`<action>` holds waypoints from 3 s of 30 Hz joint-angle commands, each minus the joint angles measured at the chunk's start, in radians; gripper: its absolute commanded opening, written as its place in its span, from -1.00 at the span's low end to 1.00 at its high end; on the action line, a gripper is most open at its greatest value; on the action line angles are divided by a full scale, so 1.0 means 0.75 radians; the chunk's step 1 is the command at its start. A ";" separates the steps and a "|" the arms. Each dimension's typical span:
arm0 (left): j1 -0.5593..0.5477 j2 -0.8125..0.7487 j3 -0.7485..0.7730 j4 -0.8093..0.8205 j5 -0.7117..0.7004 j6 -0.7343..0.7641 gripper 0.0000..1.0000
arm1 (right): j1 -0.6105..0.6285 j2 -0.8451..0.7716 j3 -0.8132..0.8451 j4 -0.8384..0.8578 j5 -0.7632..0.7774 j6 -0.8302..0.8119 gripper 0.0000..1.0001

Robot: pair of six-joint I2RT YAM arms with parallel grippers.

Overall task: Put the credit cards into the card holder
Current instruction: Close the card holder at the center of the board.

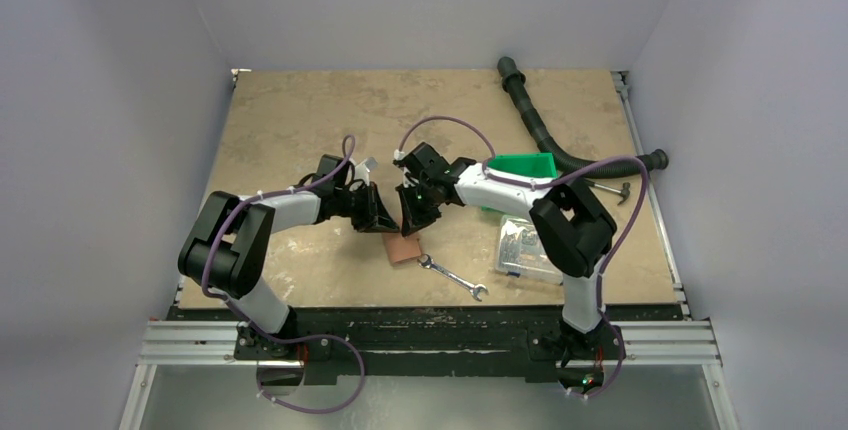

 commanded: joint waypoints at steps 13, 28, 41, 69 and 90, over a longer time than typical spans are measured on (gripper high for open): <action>-0.001 0.029 -0.022 -0.091 -0.116 0.057 -1.00 | 0.185 0.125 -0.070 -0.047 0.339 0.140 -1.00; -0.001 0.010 -0.023 -0.103 -0.138 0.061 -1.00 | 0.335 0.211 -0.050 -0.135 0.515 0.258 -1.00; -0.011 0.004 -0.029 -0.100 -0.153 0.058 -1.00 | 0.246 0.082 -0.158 0.178 0.084 0.275 -1.00; -0.017 0.000 -0.033 -0.105 -0.163 0.059 -1.00 | 0.318 0.452 0.039 -0.160 0.537 0.269 -1.00; -0.021 -0.050 -0.038 -0.106 -0.152 0.060 -1.00 | 0.335 0.317 0.040 -0.051 0.380 0.238 -0.25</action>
